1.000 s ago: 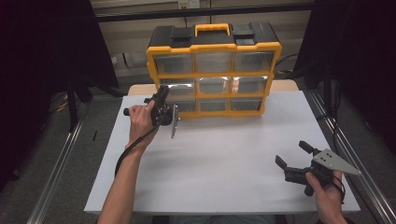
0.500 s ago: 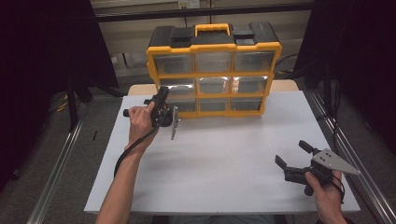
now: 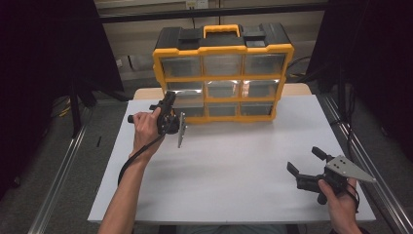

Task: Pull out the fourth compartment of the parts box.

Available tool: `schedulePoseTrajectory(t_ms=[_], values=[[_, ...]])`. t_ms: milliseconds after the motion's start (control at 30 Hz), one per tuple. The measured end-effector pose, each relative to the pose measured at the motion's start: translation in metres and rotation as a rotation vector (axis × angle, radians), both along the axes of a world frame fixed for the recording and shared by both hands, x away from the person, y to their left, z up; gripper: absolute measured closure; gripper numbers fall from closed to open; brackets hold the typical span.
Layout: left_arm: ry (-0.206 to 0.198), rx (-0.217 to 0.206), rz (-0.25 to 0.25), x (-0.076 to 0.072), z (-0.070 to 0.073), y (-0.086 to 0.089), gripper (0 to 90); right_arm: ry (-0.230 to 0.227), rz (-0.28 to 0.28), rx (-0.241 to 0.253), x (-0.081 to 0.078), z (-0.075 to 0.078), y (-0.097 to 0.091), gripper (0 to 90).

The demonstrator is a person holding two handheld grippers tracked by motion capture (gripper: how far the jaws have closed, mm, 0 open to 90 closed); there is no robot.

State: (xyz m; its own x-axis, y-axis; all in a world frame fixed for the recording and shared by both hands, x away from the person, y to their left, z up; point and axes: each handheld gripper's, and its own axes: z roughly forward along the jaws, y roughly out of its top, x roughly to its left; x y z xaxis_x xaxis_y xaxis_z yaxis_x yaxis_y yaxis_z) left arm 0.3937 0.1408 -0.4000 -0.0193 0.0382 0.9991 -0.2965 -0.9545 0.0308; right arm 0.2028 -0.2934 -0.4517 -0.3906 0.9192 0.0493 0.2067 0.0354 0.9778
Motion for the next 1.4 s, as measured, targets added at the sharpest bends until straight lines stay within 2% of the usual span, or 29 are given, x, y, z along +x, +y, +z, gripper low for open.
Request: schedulePoseTrajectory(t_ms=[267,300,333,433,467,500,600,633,700,767,833,867,933,1033,1067,1100,1233,1300,1333,1367,1400], values=[[-0.007,0.002,0.008,-0.003,0.000,0.000,81.0,0.002,0.002,-0.003,0.000,0.000,0.000,0.0],[-0.020,-0.011,-0.027,-0.001,-0.002,0.000,81.0,0.001,0.002,-0.003,0.000,0.000,0.000,0.0],[-0.003,0.008,0.005,-0.004,0.000,0.000,81.0,0.000,0.002,-0.003,0.000,0.000,0.000,0.0],[-0.014,0.011,0.010,-0.006,-0.001,0.000,81.0,0.001,0.000,0.000,0.000,0.000,0.000,0.0],[-0.023,-0.010,-0.013,-0.005,-0.003,0.000,81.0,0.002,0.000,-0.003,0.000,0.000,0.000,0.0],[-0.015,0.005,0.002,-0.007,-0.002,0.001,81.0,0.000,0.000,-0.004,0.000,0.000,0.000,0.0],[-0.020,0.011,-0.003,-0.009,-0.001,0.002,81.0,0.003,0.001,-0.003,0.000,0.000,0.000,0.0],[-0.039,0.006,-0.028,-0.007,-0.002,0.002,81.1,0.002,0.000,-0.004,0.000,0.000,0.000,0.0],[-0.024,0.011,-0.007,-0.010,-0.001,0.002,81.1,0.003,-0.001,-0.003,0.000,0.000,0.001,0.0],[-0.023,0.000,-0.010,-0.010,-0.002,0.002,81.0,0.001,0.000,-0.004,0.000,0.000,0.000,0.0],[-0.041,-0.009,-0.035,-0.009,-0.003,0.002,81.0,0.000,0.000,-0.006,0.000,0.000,0.000,0.0],[-0.025,0.006,-0.007,-0.012,-0.001,0.002,81.0,0.000,-0.001,-0.006,0.000,0.000,0.000,0.0],[-0.015,0.002,-0.006,-0.013,-0.001,0.003,81.0,0.001,-0.001,-0.004,0.000,0.000,0.000,0.0],[-0.015,-0.011,-0.012,-0.014,-0.001,0.003,80.8,-0.002,-0.001,-0.005,0.000,0.000,0.000,0.0],[-0.027,-0.013,-0.022,-0.013,-0.002,0.003,80.8,-0.003,-0.002,-0.005,0.000,0.000,0.000,0.0],[-0.018,-0.015,-0.007,-0.015,-0.002,0.003,80.9,-0.002,-0.001,-0.003,0.000,0.000,0.000,0.0],[-0.018,-0.004,-0.005,-0.016,-0.002,0.003,80.8,-0.002,0.001,-0.006,0.000,0.000,0.000,0.0],[-0.024,-0.009,-0.006,-0.017,-0.003,0.003,80.8,0.000,0.003,-0.006,0.000,0.000,0.000,0.0],[-0.042,-0.015,-0.025,-0.016,-0.003,0.004,80.8,0.000,0.002,-0.004,0.000,0.000,0.000,0.0],[-0.024,-0.024,-0.003,-0.019,-0.003,0.004,80.7,0.001,0.002,-0.004,0.000,0.000,0.000,0.0],[-0.024,-0.020,-0.006,-0.019,-0.003,0.004,80.8,0.000,0.001,-0.002,0.000,0.000,0.000,0.0]])
